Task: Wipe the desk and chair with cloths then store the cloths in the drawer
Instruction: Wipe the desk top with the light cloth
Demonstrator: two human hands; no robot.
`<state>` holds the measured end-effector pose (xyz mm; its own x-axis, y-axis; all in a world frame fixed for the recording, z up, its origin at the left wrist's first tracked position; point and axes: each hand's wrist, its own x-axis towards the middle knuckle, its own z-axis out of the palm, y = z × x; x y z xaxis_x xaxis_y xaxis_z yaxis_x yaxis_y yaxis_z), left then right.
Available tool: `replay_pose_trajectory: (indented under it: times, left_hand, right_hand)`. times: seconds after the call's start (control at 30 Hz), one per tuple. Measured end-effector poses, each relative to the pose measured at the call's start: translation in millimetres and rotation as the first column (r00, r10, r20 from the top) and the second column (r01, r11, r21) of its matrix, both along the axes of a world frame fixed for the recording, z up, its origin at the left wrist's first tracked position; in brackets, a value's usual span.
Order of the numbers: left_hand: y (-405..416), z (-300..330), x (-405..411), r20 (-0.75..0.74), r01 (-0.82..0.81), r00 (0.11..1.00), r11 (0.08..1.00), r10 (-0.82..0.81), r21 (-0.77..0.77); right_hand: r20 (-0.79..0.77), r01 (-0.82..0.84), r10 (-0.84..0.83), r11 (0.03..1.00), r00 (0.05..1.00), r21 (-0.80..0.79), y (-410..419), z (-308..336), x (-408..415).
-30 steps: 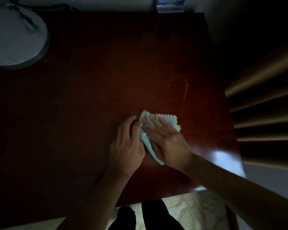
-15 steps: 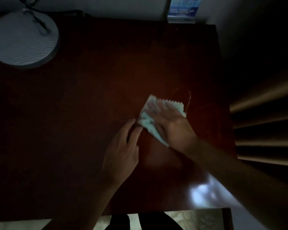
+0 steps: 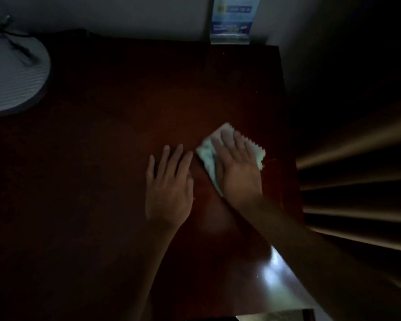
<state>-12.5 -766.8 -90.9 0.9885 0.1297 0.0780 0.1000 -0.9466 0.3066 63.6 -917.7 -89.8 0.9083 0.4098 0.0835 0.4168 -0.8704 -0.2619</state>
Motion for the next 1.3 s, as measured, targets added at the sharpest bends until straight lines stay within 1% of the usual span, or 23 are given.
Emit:
replay_pose_trajectory:
  times: [0.07, 0.13, 0.17, 0.27, 0.37, 0.4, 0.47, 0.53, 0.57, 0.6, 0.63, 0.7, 0.73, 0.77, 0.83, 0.9, 0.97, 1.0, 1.07, 1.13, 1.17, 1.23, 1.3]
  left_hand:
    - [-1, 1, 1, -0.015, 0.0, 1.0, 1.0, 0.001, 0.011]
    - [-1, 0, 2, -0.011, -0.007, 1.0, 1.0, 0.007, 0.008]
    - [0, -1, 3, -0.007, -0.006, 1.0, 1.0, 0.006, 0.011]
    - [2, -2, 3, 0.011, 0.003, 1.0, 1.0, -0.003, 0.003]
    - [2, -2, 3, 0.036, 0.001, 0.999, 1.0, -0.002, 0.019]
    - [2, -2, 3, 0.049, -0.012, 0.999, 1.0, 0.011, 0.017]
    - [-1, -3, 5, 0.075, -0.032, 0.997, 0.999, 0.03, 0.021]
    - [-3, -4, 5, 0.085, -0.044, 0.996, 0.999, 0.042, 0.02]
    - [-4, -4, 5, 0.089, -0.052, 0.995, 0.998, 0.05, 0.019]
    - [-4, -4, 4, 0.091, -0.054, 0.994, 0.998, 0.052, 0.02]
    - [-3, -4, 3, 0.09, -0.043, 0.995, 0.999, 0.041, 0.023]
    - [-2, -4, 2, 0.082, -0.023, 0.996, 0.999, 0.021, 0.025]
    - [-1, -4, 2, 0.078, -0.018, 0.997, 0.999, 0.016, 0.027]
    - [-1, -4, 2, 0.083, -0.024, 0.996, 0.999, 0.021, 0.03]
    - [-3, -5, 4, 0.094, -0.045, 0.995, 0.998, 0.042, 0.035]
    - [-3, -6, 3, 0.082, -0.047, 0.996, 0.998, 0.043, 0.04]
    - [-3, -7, 3, 0.082, -0.036, 0.996, 0.998, 0.033, 0.044]
    - [-2, -6, 3, 0.079, -0.034, 0.996, 0.999, 0.031, 0.042]
    - [-3, -4, 5, 0.068, -0.031, 0.997, 0.999, 0.028, 0.039]
    - [-2, -4, 6, 0.057, -0.019, 0.998, 0.999, 0.017, 0.047]
    - [-2, -5, 5, 0.054, -0.016, 0.998, 0.999, 0.013, 0.048]
    - [-1, -6, 3, 0.051, -0.021, 0.999, 0.999, 0.018, 0.05]
    - [-2, -6, 3, 0.045, -0.022, 0.999, 0.999, 0.019, 0.045]
  right_hand:
    - [0.022, 0.144, -0.144, 0.99, 0.989, 0.009, 14, 2, 42]
    - [0.02, 0.228, -0.228, 0.974, 0.973, 0.016, 26, -1, 45]
    - [0.009, 0.202, -0.202, 0.979, 0.979, -0.002, 30, -4, 28]
    - [-0.044, 0.03, -0.032, 0.998, 0.999, -0.057, 35, -5, -49]
    - [-0.041, -0.059, 0.058, 0.998, 0.997, -0.033, 15, -6, -46]
    - [-0.024, -0.031, 0.03, 0.999, 0.999, -0.04, 1, -7, -31]
    - [0.035, 0.149, -0.147, 0.988, 0.988, -0.045, -35, -7, 2]
    - [0.033, 0.362, -0.362, 0.932, 0.932, -0.001, -54, -4, 12]
    - [0.026, 0.42, -0.42, 0.908, 0.907, 0.015, -45, -3, 5]
    - [0.011, 0.407, -0.408, 0.913, 0.913, 0.025, -28, -4, -9]
    - [-0.022, 0.325, -0.325, 0.945, 0.946, 0.017, -5, -4, -29]
    - [-0.063, 0.082, -0.082, 0.997, 0.995, -0.014, 26, -3, -65]
    - [-0.05, 0.007, -0.008, 1.0, 0.999, -0.019, 24, -5, -66]
    - [-0.023, 0.008, -0.008, 1.0, 1.0, -0.009, 12, -6, -56]
    - [0.008, 0.191, -0.191, 0.982, 0.982, -0.003, -27, -8, -23]
    - [0.03, 0.378, -0.378, 0.926, 0.925, 0.014, -61, -5, 0]
    - [0.044, 0.423, -0.424, 0.906, 0.904, 0.028, -55, -7, -22]
    - [0.043, 0.381, -0.382, 0.924, 0.923, 0.022, -40, -9, -47]
    - [0.015, 0.154, -0.154, 0.988, 0.988, -0.01, -20, -7, -94]
    - [0.005, 0.007, -0.007, 0.999, 1.0, -0.038, -31, -4, -102]
    - [0.03, 0.039, -0.037, 0.998, 0.999, -0.048, -44, -4, -93]
    - [0.034, 0.28, -0.279, 0.96, 0.96, -0.027, -73, -2, -64]
    - [0.023, 0.536, -0.537, 0.844, 0.843, 0.023, -87, 1, -42]
